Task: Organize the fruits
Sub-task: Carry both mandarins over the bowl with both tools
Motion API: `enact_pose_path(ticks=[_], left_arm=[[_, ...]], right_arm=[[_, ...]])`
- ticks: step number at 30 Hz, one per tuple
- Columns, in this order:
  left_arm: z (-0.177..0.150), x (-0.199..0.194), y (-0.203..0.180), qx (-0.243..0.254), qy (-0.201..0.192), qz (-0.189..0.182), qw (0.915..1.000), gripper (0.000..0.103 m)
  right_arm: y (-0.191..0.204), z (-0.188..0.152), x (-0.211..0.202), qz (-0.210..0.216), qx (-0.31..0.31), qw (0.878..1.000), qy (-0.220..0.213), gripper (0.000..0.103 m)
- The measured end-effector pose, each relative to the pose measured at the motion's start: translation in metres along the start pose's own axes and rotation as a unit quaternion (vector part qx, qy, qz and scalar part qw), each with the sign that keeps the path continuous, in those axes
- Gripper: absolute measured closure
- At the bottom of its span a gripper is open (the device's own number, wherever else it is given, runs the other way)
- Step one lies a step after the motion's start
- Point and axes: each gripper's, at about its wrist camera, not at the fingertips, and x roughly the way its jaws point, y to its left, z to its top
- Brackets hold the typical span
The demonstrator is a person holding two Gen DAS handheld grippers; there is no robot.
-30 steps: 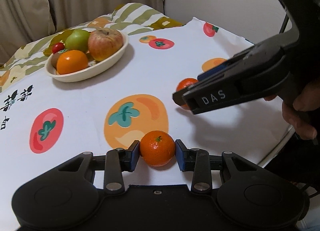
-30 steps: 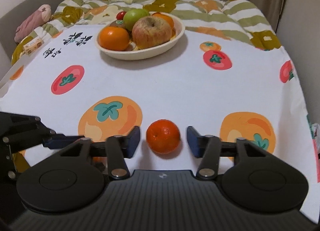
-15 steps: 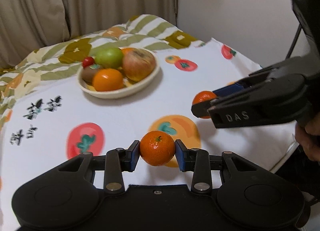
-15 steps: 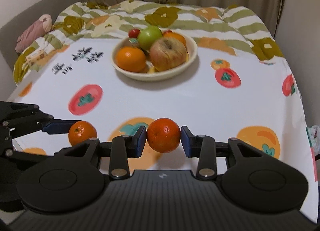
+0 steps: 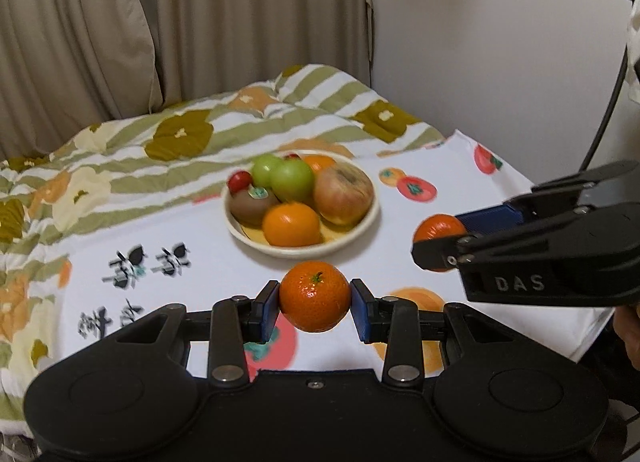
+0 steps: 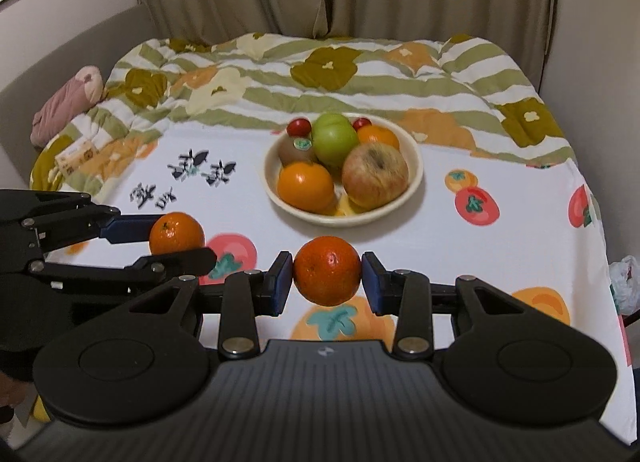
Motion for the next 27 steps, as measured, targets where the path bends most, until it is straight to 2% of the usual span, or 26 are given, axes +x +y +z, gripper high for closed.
enact_pose_path(ticks=[12, 27], left_arm=[[0.039, 0.018, 0.047, -0.030, -0.020, 0.028, 0.9990, 0.062], [0.078, 0.095, 0.061, -0.072, 0.010, 0.061, 0.9955, 0.062]], right_arm=[[0.015, 0.046, 0.020, 0.007, 0.013, 1.000, -0.024, 0.051], [-0.032, 0.109, 0.097, 0.033, -0.002, 0.999, -0.009, 0.051]])
